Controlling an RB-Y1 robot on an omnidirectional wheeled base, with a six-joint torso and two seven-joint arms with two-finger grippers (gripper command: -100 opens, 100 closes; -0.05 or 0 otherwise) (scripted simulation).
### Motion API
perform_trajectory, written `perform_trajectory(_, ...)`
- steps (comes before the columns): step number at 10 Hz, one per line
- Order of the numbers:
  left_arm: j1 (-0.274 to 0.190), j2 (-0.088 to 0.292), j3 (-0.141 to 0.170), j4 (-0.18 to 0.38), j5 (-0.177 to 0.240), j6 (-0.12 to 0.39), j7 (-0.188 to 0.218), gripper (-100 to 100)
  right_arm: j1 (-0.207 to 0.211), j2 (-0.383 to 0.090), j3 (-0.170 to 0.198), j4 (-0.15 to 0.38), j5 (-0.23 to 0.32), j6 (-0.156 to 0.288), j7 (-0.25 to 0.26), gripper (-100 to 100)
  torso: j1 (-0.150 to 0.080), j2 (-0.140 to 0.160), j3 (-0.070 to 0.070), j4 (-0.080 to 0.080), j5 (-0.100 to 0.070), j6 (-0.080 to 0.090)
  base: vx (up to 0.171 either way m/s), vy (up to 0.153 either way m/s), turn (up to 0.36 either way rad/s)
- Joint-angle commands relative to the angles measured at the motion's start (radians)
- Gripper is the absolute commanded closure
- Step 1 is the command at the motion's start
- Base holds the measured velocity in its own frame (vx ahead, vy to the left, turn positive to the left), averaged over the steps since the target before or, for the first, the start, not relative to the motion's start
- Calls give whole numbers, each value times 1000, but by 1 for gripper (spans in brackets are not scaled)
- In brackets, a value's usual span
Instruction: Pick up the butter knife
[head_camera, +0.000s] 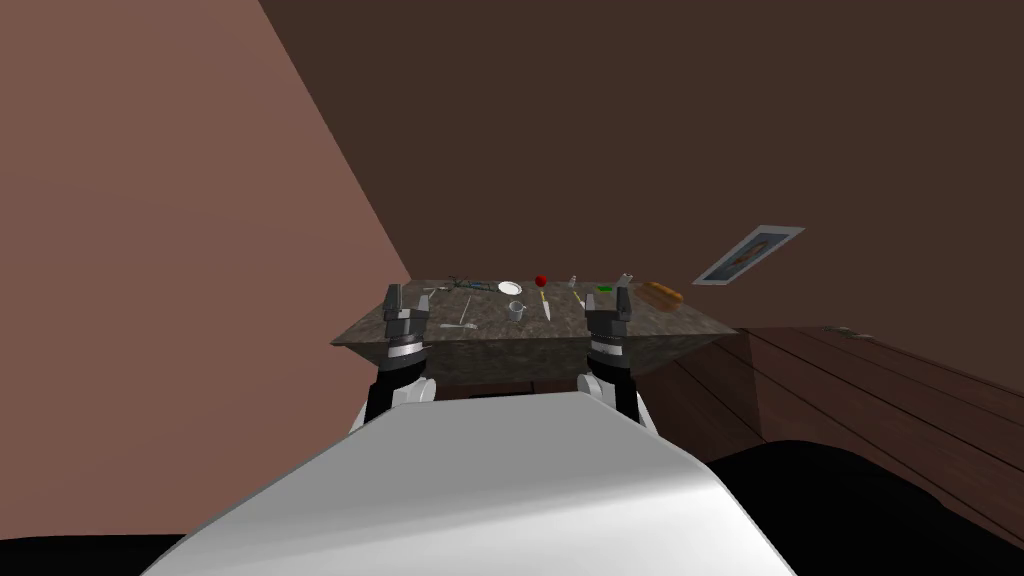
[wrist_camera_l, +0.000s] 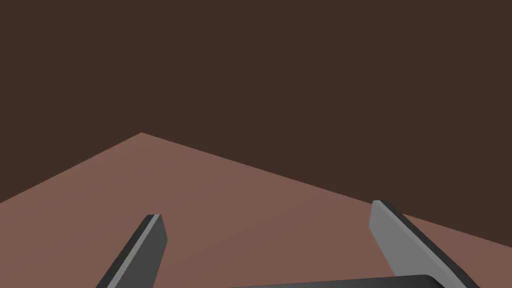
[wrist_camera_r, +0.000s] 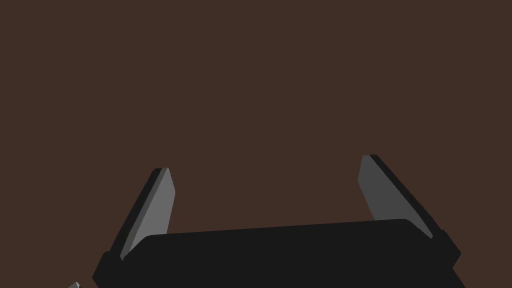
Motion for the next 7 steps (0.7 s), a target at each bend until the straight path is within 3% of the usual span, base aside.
perform_trajectory(1,-2,46,5,6,10,10,4,-100,0,0,0,0,0,0,0,0,0,0,0,0,0,0,-3,-5,-56)
perform_trajectory(4,-12,136,27,27,48,47,23,-100,0,0,0,0,0,0,0,0,0,1,0,0,0,0,-10,-14,-92)
perform_trajectory(5,-12,146,27,27,48,47,23,-100,0,0,0,0,0,0,0,0,-1,1,0,0,0,0,-10,-10,-36)
perform_trajectory(7,-24,211,50,48,87,84,42,-100,0,0,0,0,0,0,0,0,-1,1,0,0,0,0,-13,-18,-104)
